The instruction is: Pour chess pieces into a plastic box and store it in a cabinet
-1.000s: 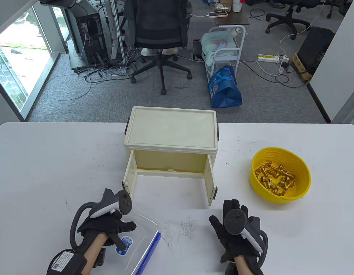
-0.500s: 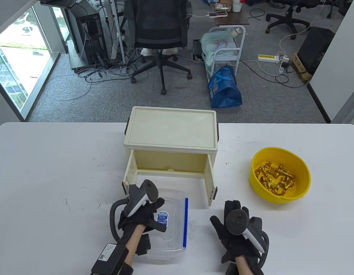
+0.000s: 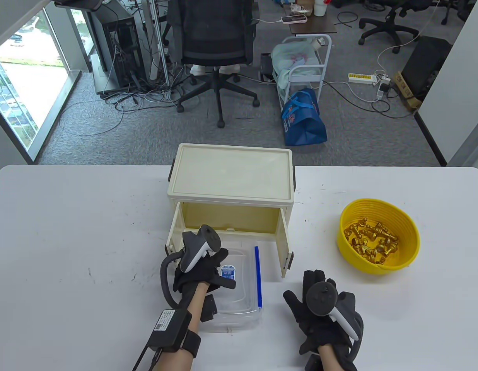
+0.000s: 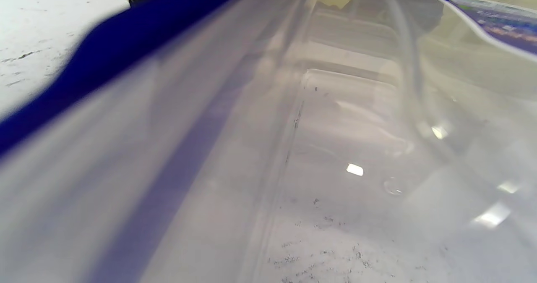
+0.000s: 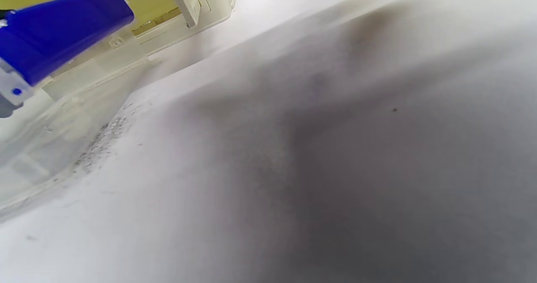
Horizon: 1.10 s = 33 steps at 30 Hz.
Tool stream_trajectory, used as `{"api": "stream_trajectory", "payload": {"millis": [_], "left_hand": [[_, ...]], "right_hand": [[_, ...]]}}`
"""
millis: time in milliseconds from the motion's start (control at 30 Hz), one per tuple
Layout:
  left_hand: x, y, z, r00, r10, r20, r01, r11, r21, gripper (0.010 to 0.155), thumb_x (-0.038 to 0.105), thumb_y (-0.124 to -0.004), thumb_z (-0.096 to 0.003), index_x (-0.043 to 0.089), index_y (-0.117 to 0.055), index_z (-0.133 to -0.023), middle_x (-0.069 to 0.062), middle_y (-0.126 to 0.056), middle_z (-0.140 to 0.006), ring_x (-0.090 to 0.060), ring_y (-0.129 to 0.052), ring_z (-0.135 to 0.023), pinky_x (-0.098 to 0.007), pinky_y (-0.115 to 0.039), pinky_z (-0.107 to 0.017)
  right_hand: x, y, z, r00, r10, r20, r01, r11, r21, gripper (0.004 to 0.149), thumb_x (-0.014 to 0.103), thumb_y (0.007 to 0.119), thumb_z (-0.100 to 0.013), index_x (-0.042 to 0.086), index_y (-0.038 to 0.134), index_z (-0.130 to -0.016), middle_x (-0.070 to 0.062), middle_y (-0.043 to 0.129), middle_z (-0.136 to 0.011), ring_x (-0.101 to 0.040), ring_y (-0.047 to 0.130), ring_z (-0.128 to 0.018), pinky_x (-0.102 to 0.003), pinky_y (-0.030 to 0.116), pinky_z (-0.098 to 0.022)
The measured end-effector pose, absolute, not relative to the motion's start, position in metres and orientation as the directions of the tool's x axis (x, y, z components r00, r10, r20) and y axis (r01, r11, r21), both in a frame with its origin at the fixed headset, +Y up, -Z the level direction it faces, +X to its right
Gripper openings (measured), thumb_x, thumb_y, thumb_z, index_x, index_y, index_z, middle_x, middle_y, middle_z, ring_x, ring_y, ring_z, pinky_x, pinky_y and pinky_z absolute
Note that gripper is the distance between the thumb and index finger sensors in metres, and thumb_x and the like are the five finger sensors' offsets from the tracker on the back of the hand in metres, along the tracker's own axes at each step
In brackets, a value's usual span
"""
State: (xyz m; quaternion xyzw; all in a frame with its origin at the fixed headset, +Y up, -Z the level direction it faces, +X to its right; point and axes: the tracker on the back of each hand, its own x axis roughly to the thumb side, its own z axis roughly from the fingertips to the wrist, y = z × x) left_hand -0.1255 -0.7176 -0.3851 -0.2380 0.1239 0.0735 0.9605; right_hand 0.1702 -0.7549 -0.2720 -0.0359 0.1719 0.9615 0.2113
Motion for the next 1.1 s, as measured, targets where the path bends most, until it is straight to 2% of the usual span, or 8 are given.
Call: {"api": "stream_trajectory", "payload": {"millis": [200, 367, 467, 633, 700, 767, 900, 1100], "left_hand": [[-0.122, -0.714, -0.375, 0.967, 0.106, -0.234, -0.195, 0.893, -0.404, 0.094, 0.064, -0.047, -0.0639, -0.01, -0.039, -0.12, -0.032, -0.08, -0.105, -0.039, -0.098, -0.075, -0.042, -0.089, -0.05], [-0.117, -0.686, -0.335, 0.997, -0.005, -0.071, -0.021, 0.931, -0.365, 0.091, 0.063, -0.048, -0.0661, -0.011, -0.045, -0.118, -0.033, -0.083, -0.102, -0.039, -0.099, -0.074, -0.041, -0.091, -0.048], [-0.127, -0.68, -0.309, 1.0, 0.008, -0.001, -0.008, 0.949, -0.315, 0.088, 0.062, -0.049, -0.0668, -0.01, -0.049, -0.118, -0.032, -0.085, -0.1, -0.038, -0.1, -0.073, -0.041, -0.091, -0.047], [-0.164, -0.707, -0.303, 0.976, 0.214, -0.03, -0.207, 0.892, -0.401, 0.08, 0.057, -0.05, -0.0682, -0.007, -0.057, -0.115, -0.026, -0.09, -0.096, -0.034, -0.102, -0.068, -0.04, -0.091, -0.045], [-0.176, -0.725, -0.305, 0.925, 0.373, -0.074, -0.369, 0.836, -0.406, 0.073, 0.054, -0.051, -0.069, -0.002, -0.059, -0.116, -0.023, -0.09, -0.096, -0.033, -0.101, -0.069, -0.039, -0.09, -0.046], [-0.186, -0.745, -0.305, 0.818, 0.569, -0.08, -0.561, 0.762, -0.324, 0.069, 0.049, -0.053, -0.0699, -0.002, -0.059, -0.115, -0.02, -0.089, -0.095, -0.03, -0.1, -0.07, -0.038, -0.091, -0.045], [-0.19, -0.761, -0.303, 0.738, 0.668, -0.091, -0.658, 0.685, -0.313, 0.066, 0.047, -0.05, -0.0716, -0.002, -0.058, -0.114, -0.017, -0.088, -0.091, -0.022, -0.098, -0.063, -0.033, -0.09, -0.044], [-0.19, -0.769, -0.301, 0.706, 0.705, -0.063, -0.686, 0.659, -0.309, 0.059, 0.042, -0.041, -0.0742, -0.002, -0.056, -0.112, -0.017, -0.084, -0.087, -0.02, -0.095, -0.058, -0.03, -0.088, -0.042]], "right_hand": [[0.161, -0.74, -0.263, -0.93, 0.356, -0.094, -0.369, -0.892, 0.261, 0.08, 0.063, 0.056, -0.059, 0.007, 0.045, -0.114, -0.025, 0.048, -0.118, -0.052, 0.057, -0.101, -0.062, 0.058, -0.067], [0.138, -0.727, -0.253, -0.947, 0.32, -0.006, -0.312, -0.919, 0.242, 0.076, 0.06, 0.054, -0.061, 0.005, 0.049, -0.113, -0.024, 0.063, -0.111, -0.047, 0.075, -0.091, -0.054, 0.07, -0.06], [0.12, -0.726, -0.256, -0.926, 0.374, 0.047, -0.348, -0.897, 0.274, 0.072, 0.056, 0.053, -0.063, 0.005, 0.049, -0.112, -0.022, 0.069, -0.108, -0.044, 0.081, -0.085, -0.05, 0.073, -0.056], [0.103, -0.736, -0.27, -0.837, 0.548, -0.013, -0.503, -0.759, 0.413, 0.067, 0.048, 0.049, -0.066, 0.001, 0.043, -0.112, -0.024, 0.07, -0.104, -0.035, 0.092, -0.068, -0.04, 0.079, -0.046], [0.1, -0.741, -0.275, -0.815, 0.576, -0.065, -0.546, -0.726, 0.418, 0.067, 0.046, 0.049, -0.066, -0.002, 0.04, -0.112, -0.025, 0.07, -0.103, -0.032, 0.093, -0.064, -0.036, 0.08, -0.043], [0.098, -0.749, -0.28, -0.784, 0.614, -0.098, -0.598, -0.702, 0.388, 0.067, 0.046, 0.05, -0.065, -0.002, 0.041, -0.111, -0.024, 0.073, -0.1, -0.029, 0.095, -0.059, -0.033, 0.08, -0.039], [0.092, -0.767, -0.286, -0.702, 0.702, -0.12, -0.68, -0.609, 0.409, 0.067, 0.044, 0.051, -0.066, -0.006, 0.041, -0.109, -0.022, 0.077, -0.093, -0.025, 0.093, -0.051, -0.029, 0.079, -0.034], [0.089, -0.77, -0.282, -0.704, 0.703, -0.1, -0.694, -0.653, 0.303, 0.059, 0.039, 0.046, -0.066, -0.008, 0.053, -0.101, -0.021, 0.083, -0.078, -0.023, 0.093, -0.043, -0.027, 0.078, -0.031]]}}
